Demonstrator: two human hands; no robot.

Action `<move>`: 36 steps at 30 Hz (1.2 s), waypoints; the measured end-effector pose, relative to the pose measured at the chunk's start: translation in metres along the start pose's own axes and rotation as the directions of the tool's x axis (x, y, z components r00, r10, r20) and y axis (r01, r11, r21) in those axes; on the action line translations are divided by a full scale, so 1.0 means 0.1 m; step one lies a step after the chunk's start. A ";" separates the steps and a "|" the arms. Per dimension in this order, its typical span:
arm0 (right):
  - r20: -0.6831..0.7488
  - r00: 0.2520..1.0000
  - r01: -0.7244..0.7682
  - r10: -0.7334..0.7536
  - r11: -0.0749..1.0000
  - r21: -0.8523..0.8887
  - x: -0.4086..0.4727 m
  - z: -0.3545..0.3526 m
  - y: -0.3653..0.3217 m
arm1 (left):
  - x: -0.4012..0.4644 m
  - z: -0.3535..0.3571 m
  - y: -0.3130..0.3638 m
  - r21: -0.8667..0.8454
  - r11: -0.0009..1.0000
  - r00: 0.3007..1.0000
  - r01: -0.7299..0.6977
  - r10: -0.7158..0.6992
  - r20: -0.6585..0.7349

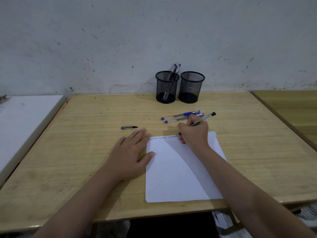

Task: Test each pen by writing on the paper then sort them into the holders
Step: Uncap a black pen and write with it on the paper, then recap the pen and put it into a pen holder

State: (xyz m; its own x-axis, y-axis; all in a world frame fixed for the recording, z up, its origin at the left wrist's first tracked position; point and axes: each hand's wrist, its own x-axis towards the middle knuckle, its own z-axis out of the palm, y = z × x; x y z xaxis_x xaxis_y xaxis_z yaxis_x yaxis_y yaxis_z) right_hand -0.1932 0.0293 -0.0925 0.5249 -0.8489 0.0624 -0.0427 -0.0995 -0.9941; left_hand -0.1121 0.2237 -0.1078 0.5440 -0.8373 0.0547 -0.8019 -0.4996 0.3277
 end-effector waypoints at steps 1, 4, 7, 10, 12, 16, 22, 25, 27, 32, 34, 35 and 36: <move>-0.010 1.000 0.008 -0.008 1.000 0.002 0.00 0.00 0.01 | 0.00 0.00 0.00 -0.010 1.000 1.000 -0.005 0.005 -0.009; -0.089 0.996 0.028 -0.023 0.998 0.055 0.01 -0.04 0.00 | 0.00 -0.01 -0.02 -0.097 0.995 0.996 -0.032 0.024 -0.085; -0.166 0.986 0.009 0.021 0.984 0.175 0.06 -0.09 -0.01 | 0.05 -0.08 -0.08 -0.181 0.979 0.954 -0.091 0.033 -0.299; -0.125 0.992 -0.005 0.031 0.979 0.203 0.06 -0.11 -0.03 | 0.18 -0.18 -0.22 -0.085 0.995 0.881 -0.043 -0.002 -0.473; -0.071 0.997 -0.027 0.042 0.980 0.197 0.02 -0.12 -0.06 | 0.27 -0.23 -0.31 -0.063 0.997 0.885 0.047 -0.071 -0.459; -0.013 0.999 -0.044 0.048 0.972 0.231 -0.03 -0.16 -0.12 | 0.36 -0.24 -0.42 -0.053 0.987 0.899 0.152 -0.160 -0.407; 0.065 0.996 -0.080 0.065 0.957 0.280 -0.19 -0.12 -0.17 | 0.33 -0.32 -0.22 -0.304 0.947 0.900 0.100 -0.217 -0.378; 0.133 0.991 -0.038 0.001 0.961 0.273 -0.30 -0.07 -0.25 | 0.29 -0.38 0.01 -0.468 0.883 0.890 0.032 -0.238 -0.388; 0.158 0.987 -0.021 -0.027 0.956 0.292 -0.34 -0.05 -0.30 | 0.25 -0.42 0.12 -0.540 0.842 0.895 -0.008 -0.235 -0.380; 0.191 0.977 0.044 -0.097 0.964 0.263 -0.40 -0.04 -0.38 | 0.17 -0.46 0.28 -0.630 0.775 0.898 -0.053 -0.239 -0.369; 0.215 0.969 0.066 -0.122 0.965 0.253 -0.43 -0.05 -0.40 | 0.15 -0.47 0.33 -0.633 0.771 0.905 -0.069 -0.218 -0.365; 0.229 0.964 0.076 -0.135 0.965 0.251 -0.44 -0.05 -0.41 | 0.14 -0.47 0.35 -0.630 0.772 0.908 -0.079 -0.205 -0.365; 0.240 0.959 0.085 -0.148 0.964 0.254 -0.45 -0.05 -0.42 | 0.13 -0.48 0.37 -0.624 0.776 0.908 -0.090 -0.193 -0.371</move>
State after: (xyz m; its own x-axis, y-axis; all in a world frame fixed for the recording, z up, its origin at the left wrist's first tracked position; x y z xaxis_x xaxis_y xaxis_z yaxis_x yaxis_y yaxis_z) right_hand -0.2195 0.0692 -0.0537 0.7140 -0.6752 0.1854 0.2190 -0.0362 -0.9751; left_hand -0.1229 0.2047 -0.0496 0.7403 -0.5818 0.3369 -0.5177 -0.1737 0.8377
